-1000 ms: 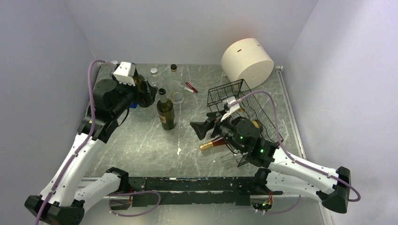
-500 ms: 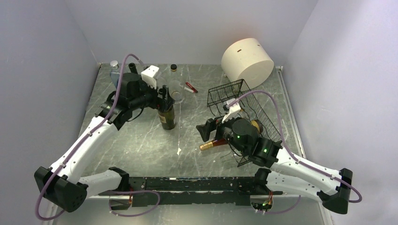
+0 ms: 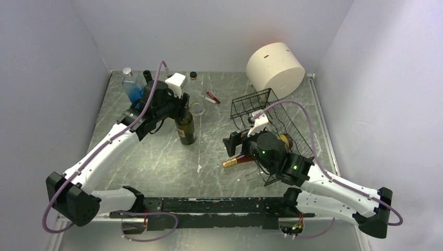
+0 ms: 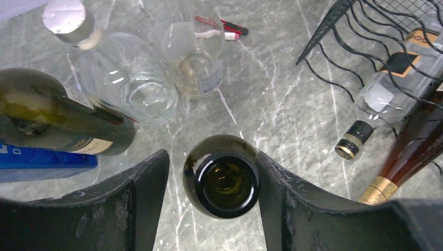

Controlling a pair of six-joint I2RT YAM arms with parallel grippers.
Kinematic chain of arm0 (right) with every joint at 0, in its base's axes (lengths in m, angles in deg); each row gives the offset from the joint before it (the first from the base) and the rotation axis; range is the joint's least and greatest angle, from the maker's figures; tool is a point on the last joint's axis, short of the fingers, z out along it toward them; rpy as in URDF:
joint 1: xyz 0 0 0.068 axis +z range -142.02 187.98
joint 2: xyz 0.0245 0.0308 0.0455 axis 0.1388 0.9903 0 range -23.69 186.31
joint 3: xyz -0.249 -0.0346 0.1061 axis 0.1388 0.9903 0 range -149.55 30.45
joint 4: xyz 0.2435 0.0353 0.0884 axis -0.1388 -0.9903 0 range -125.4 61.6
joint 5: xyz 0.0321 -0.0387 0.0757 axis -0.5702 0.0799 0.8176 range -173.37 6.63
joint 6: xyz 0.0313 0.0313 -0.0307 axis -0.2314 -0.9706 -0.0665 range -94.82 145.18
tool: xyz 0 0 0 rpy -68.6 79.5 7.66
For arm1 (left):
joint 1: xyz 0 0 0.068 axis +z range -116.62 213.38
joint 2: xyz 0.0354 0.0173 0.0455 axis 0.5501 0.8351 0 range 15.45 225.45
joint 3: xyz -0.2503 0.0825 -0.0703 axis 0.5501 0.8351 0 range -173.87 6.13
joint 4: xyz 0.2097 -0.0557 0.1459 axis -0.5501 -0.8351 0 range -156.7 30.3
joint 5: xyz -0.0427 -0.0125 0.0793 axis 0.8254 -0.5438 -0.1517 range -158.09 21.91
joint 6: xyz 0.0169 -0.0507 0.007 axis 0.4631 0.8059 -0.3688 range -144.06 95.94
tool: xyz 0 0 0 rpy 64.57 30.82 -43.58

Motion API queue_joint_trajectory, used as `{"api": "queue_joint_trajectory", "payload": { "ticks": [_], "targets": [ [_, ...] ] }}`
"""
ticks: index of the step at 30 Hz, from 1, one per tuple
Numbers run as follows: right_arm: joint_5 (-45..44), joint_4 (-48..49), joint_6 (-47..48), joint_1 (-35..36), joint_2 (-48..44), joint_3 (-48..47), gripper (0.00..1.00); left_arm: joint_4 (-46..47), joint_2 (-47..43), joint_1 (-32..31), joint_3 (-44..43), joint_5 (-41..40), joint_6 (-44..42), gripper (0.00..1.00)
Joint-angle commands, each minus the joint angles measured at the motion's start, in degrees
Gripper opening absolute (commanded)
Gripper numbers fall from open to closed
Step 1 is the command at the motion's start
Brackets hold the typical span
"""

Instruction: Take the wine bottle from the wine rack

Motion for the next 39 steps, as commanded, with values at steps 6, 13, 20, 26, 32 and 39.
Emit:
{"api": "queue_joint_trajectory", "payload": {
  "ticks": [6,13,20,26,32,39],
  "targets": [
    [-4.5,-4.1,0.3,-0.1,-3.7,-1.8,1.0,-0.6,0.6,-0.4,-3.2,-4.0,0.9,0.3],
    [-6.4,-5.8,-0.4,-0.1,-4.8,-1.9,1.0,-6.7,-1.7,-0.3,-7.5,-16.4,1.2,0.07],
    [-6.4,-6.1,-0.5,-0.1,-3.9,-2.7,1.0,-4.7,-5.9,11.1,-6.8,-14.1,1.8,0.07],
    [-6.9,-7.4,-1.6,-0.1,-3.1,-3.8,1.0,-1.4,-5.3,23.3,-5.7,-7.9,2.8,0.07],
    [-7.8,-8.8,-1.9,-0.1,-3.3,-4.6,1.0,2.6,-4.4,29.6,-3.8,-6.9,4.7,0.07],
    [-7.9,-8.7,-1.9,-0.1,-3.0,-4.6,1.0,4.1,-1.4,32.6,-4.5,-4.9,6.8,0.07]
  ]
}}
